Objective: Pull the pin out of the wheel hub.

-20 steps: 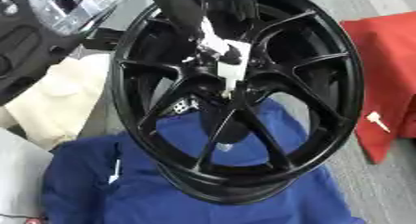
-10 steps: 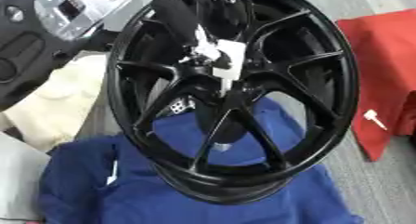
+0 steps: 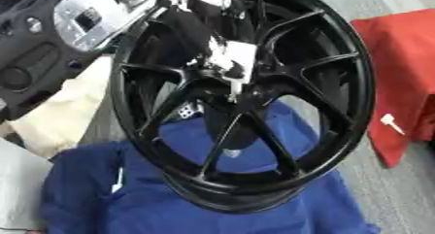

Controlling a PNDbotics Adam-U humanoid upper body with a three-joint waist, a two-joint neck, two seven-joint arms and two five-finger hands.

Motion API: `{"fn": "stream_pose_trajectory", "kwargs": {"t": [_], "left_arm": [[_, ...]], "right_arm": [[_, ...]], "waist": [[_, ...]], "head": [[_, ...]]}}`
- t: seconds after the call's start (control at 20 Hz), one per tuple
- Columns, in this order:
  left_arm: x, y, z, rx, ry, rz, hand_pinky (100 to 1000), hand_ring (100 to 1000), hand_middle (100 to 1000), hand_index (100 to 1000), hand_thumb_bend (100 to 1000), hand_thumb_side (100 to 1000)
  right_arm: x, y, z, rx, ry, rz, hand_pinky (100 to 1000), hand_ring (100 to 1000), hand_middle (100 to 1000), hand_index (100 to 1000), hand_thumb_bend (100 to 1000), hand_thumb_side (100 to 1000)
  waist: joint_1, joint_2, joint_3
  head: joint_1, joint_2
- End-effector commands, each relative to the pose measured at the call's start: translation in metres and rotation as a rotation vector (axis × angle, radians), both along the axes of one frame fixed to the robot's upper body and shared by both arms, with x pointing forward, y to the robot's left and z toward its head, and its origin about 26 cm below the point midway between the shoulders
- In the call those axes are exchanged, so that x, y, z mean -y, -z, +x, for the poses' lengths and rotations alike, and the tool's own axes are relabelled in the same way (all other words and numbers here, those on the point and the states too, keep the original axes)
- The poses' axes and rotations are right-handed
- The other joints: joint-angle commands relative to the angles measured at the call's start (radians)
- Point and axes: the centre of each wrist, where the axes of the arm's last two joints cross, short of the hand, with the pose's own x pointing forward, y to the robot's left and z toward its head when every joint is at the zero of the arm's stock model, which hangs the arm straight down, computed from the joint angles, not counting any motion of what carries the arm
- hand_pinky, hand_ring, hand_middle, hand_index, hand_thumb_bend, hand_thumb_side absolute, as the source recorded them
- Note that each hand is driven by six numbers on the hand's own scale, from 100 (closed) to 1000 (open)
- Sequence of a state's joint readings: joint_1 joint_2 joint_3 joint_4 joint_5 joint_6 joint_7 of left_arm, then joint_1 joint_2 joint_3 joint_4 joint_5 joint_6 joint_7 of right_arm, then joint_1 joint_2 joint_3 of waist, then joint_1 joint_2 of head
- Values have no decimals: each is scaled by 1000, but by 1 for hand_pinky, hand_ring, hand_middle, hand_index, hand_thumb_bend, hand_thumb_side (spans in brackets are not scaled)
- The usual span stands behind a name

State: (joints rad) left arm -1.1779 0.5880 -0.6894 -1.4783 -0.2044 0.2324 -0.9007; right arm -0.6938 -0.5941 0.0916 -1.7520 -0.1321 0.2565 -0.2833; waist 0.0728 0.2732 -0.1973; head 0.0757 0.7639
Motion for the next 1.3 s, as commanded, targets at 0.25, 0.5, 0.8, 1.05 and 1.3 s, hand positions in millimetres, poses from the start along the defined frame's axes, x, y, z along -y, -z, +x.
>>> {"fn": "stream_pose_trajectory", "kwargs": {"t": [0.25,0.5,0.8,1.05,1.3], "left_arm": [[0,2,4,-2,-7,18,879,869,770,863,424,497],[-1,6,7,-10,-6,20,859,842,743,843,377,480],[0,4,7,-12,-6,13,832,802,694,807,333,450],[0,4,7,-15,-16,6,804,751,631,758,289,418],[0,0,6,-22,-24,-12,765,673,545,660,162,409]], "right_arm": [[3,-10,-1,31,11,17,702,559,620,688,100,881],[3,-11,-2,38,9,23,701,559,620,687,100,882],[3,-9,-1,37,14,34,701,558,619,687,100,885],[4,-9,-1,40,17,40,700,558,619,686,100,886],[4,-8,0,36,21,46,700,558,619,686,100,891]], "waist": [[-4,-14,-3],[-5,-11,-3],[-6,-11,-2],[-6,-11,-3],[-7,-11,-3]], "head": [[9,6],[10,6],[12,6],[11,6],[11,6]]}}
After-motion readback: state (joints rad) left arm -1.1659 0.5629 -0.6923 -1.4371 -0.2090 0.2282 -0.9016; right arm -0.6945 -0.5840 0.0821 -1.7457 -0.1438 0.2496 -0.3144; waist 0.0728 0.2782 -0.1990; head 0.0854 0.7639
